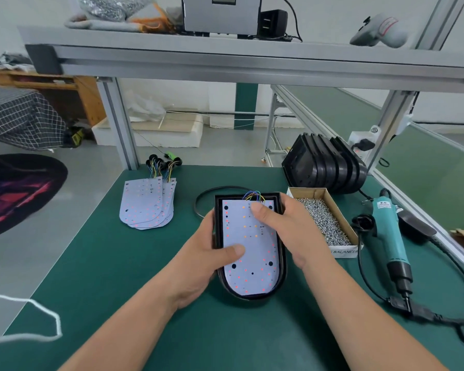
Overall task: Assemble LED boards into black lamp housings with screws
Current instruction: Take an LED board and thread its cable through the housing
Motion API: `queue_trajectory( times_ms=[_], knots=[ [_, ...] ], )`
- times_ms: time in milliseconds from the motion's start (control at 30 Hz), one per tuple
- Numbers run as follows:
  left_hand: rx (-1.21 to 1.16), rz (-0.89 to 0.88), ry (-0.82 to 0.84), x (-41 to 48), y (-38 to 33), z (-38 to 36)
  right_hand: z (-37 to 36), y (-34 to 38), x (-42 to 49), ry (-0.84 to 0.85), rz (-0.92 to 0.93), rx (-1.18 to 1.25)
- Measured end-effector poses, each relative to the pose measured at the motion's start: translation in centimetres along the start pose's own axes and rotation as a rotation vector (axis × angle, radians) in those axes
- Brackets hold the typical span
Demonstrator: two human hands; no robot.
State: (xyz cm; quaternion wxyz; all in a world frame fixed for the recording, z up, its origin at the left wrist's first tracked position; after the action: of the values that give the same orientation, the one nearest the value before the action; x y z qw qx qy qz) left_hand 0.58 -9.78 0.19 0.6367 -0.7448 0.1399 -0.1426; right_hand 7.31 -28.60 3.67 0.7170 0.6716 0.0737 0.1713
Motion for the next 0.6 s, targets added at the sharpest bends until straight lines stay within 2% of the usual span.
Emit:
queue_trajectory(
  times_ms=[67, 200, 367, 600],
  knots=[
    [0.078, 0.013, 0.003, 0.0, 0.0, 0.1, 0.1, 0.1, 0.0, -0.007, -0.006, -0.035],
    [0.191, -0.029, -0.131, 0.3, 0.2, 0.0, -0.3, 0.4, -0.1, 0.074, -0.011, -0.026],
    [0.111, -0.043, -0.109, 0.5, 0.6, -0.2, -0.1, -0.1, 0.0, 0.059, -0.020, -0.003],
    [0.002, -0.096, -0.357, 0.6, 0.5, -0.3, -1.1, -0.6, 0.0, 0.118, -0.025, 0.055]
  ],
)
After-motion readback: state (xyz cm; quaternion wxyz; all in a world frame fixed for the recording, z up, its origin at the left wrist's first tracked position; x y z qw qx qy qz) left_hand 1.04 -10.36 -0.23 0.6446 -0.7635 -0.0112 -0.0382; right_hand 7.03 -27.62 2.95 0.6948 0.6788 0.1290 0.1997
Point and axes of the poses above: each hand's wrist, its own x-axis towards the middle knuckle, its own z-axis out of the back of the hand, y = z × x, the point moved 2 cm from there along x, towards the middle knuckle, and after that the axes turned 9 degrees about y, right-handed, at the moved point
